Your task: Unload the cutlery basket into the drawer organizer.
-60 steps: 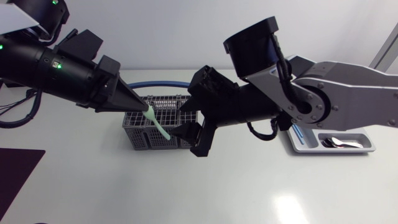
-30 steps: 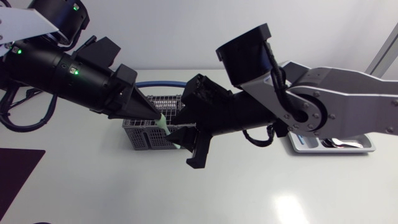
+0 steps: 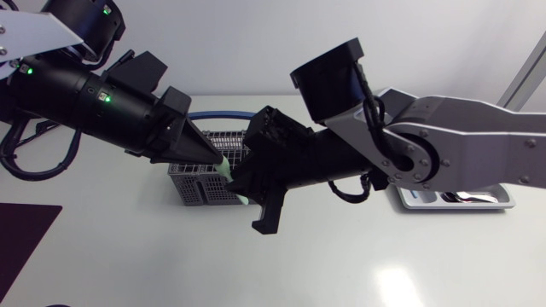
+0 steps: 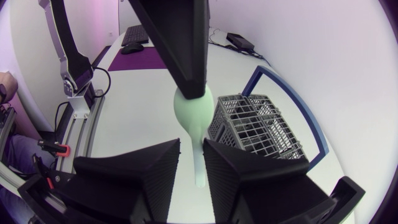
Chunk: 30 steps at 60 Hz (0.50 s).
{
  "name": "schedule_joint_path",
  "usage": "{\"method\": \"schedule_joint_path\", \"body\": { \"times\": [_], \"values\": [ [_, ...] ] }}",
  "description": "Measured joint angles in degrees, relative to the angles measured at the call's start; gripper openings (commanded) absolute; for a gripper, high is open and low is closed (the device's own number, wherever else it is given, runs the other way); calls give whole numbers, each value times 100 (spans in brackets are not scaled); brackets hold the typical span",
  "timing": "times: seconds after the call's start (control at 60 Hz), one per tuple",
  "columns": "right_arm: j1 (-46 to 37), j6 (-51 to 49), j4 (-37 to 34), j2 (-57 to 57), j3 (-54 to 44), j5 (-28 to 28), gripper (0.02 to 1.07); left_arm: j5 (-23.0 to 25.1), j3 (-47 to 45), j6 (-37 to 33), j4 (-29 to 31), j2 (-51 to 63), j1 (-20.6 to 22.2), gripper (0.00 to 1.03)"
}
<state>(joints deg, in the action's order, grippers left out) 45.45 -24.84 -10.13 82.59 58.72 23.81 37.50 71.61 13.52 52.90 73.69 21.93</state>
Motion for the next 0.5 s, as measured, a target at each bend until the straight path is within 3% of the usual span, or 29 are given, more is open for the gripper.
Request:
{"method": "schedule_joint_path", "body": {
  "times": [0.167,0.35,0.433,0.467,0.5],
  "values": [
    [0,0,9,42,0,0,11,0,0,22,0,0,35,8],
    [7,0,13,61,0,24,8,0,0,24,-2,0,57,11],
    [11,2,13,63,0,42,8,0,0,42,2,0,66,28],
    [11,2,11,68,-2,42,8,2,0,42,2,0,66,43],
    [11,2,9,70,-4,42,8,2,0,42,2,0,66,49]
  ]
}}
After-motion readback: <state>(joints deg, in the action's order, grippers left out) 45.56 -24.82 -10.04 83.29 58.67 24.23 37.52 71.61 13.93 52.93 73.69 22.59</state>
